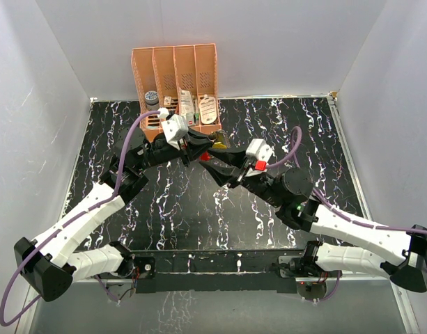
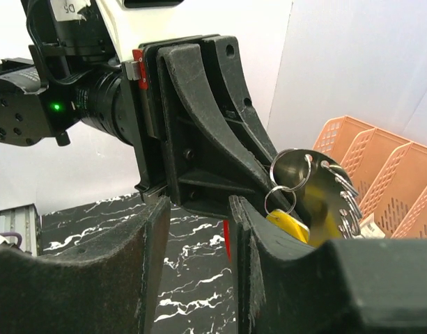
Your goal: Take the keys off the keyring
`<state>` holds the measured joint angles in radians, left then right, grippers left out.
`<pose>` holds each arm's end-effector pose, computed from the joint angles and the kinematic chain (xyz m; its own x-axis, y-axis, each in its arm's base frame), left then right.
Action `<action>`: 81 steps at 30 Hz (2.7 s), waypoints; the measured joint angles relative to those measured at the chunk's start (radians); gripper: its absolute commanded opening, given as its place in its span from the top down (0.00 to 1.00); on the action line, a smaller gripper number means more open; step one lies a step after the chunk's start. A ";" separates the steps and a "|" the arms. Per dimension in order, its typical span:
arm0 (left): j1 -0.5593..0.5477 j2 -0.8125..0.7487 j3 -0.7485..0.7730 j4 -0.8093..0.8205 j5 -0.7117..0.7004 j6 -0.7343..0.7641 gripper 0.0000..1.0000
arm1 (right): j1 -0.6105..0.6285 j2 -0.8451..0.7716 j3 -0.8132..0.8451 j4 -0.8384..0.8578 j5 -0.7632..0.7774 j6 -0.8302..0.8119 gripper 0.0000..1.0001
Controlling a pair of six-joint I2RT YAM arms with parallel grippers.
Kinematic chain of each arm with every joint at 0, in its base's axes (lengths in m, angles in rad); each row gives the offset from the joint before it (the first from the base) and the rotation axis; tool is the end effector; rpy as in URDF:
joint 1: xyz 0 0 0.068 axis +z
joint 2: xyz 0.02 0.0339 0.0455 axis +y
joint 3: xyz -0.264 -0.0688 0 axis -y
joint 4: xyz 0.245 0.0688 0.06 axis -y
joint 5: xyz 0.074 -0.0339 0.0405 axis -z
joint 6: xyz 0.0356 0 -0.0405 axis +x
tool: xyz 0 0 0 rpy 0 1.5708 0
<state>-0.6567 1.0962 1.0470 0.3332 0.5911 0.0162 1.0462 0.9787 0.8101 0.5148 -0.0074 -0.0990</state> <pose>0.1831 -0.1662 0.4252 0.2370 -0.1657 -0.9573 0.9269 0.3338 0.1717 0.1136 0.1969 0.3878 0.2550 0.2433 -0.9358 -0.8479 0.5214 -0.0955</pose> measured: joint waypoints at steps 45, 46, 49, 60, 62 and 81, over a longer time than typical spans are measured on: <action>0.000 -0.021 0.000 0.076 0.060 -0.063 1.00 | 0.000 -0.065 -0.031 -0.043 0.169 -0.046 0.61; 0.000 -0.021 0.000 0.079 0.061 -0.064 1.00 | 0.000 -0.062 -0.031 -0.041 0.165 -0.045 0.62; 0.000 -0.021 0.000 0.083 0.061 -0.067 1.00 | 0.000 -0.054 -0.031 -0.040 0.158 -0.038 0.65; 0.000 -0.020 -0.002 0.085 0.065 -0.072 1.00 | 0.000 -0.047 -0.031 -0.040 0.131 -0.025 0.77; 0.000 -0.019 -0.002 0.085 0.066 -0.072 1.00 | 0.000 -0.046 -0.031 -0.039 0.123 -0.020 0.77; 0.000 -0.006 -0.002 0.090 0.071 -0.076 1.00 | 0.000 0.003 0.000 -0.042 0.079 -0.007 0.80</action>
<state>-0.6567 1.0901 1.0454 0.4229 0.6621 -0.0593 1.0466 0.9813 0.8101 0.4728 0.0719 -0.1059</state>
